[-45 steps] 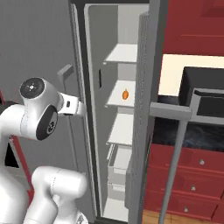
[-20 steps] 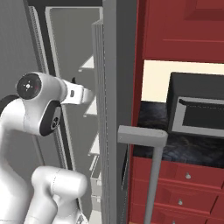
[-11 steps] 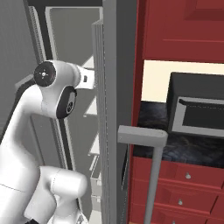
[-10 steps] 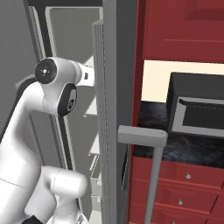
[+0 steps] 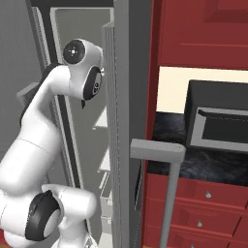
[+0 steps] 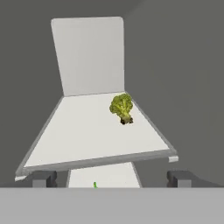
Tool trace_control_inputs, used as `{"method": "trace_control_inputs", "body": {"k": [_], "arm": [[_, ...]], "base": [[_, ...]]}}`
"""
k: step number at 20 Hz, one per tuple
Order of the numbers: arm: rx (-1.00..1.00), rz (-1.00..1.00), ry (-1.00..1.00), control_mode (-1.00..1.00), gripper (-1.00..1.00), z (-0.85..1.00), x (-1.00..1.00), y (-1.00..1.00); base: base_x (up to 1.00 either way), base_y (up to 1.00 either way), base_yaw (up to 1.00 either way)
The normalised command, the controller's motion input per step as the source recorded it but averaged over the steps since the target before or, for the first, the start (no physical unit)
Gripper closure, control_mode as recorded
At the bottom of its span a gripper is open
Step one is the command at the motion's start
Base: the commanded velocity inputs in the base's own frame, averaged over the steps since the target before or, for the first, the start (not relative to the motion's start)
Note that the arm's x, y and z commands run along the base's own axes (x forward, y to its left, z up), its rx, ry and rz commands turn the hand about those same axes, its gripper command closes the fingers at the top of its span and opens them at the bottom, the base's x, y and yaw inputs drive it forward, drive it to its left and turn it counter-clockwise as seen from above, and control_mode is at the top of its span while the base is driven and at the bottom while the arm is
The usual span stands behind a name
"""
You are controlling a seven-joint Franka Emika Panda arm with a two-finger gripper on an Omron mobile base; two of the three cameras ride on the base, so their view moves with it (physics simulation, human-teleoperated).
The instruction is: Take the carrot and broccoli out of the freezer and place them in the tupperware container on the counter. Then put the tupperware containing the vegetables back in the freezer.
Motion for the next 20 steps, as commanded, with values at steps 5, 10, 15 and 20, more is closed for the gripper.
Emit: {"method": "trace_control_inputs", "body": {"k": [5, 10, 15, 20], "arm": [[0.00, -0.01, 0.02, -1.00, -1.00, -0.01, 0.92, -0.36], [0.00, -0.04, 0.08, -1.00, -1.00, -0.14, 0.84, -0.18], [0.01, -0.05, 0.12, -1.00, -1.00, -0.20, 0.80, -0.17], [0.10, 0.00, 0.05, -1.00, -1.00, -0.19, 0.70, -0.18]], "base": [[0.00, 0.00, 0.00], [0.00, 0.00, 0.00], [0.00, 0.00, 0.00], [0.00, 0.00, 0.00]]}}
